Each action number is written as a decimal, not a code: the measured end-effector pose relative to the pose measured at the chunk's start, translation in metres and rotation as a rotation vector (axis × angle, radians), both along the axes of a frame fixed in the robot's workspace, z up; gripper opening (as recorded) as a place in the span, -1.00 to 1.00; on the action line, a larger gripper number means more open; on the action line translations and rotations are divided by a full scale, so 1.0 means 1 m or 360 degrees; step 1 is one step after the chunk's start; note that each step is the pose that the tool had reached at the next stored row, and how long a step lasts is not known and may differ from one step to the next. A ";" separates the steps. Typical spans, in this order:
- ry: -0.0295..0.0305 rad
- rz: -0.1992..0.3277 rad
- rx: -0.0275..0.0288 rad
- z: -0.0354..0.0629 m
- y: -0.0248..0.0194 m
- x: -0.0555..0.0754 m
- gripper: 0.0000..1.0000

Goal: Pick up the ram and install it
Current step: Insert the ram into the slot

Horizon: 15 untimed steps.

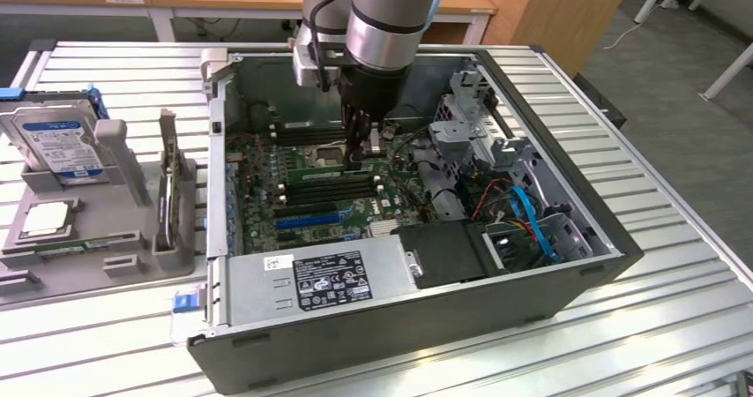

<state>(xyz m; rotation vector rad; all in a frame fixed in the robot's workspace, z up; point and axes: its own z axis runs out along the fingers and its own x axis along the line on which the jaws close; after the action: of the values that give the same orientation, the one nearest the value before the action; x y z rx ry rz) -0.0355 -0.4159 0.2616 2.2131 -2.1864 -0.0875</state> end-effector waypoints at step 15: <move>-0.00001 -0.0016 0.00001 -0.0011 0.0018 0.000 -0.77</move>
<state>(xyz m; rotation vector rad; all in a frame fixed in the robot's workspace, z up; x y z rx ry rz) -0.0354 -0.4141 0.2605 2.2023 -2.1977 -0.0877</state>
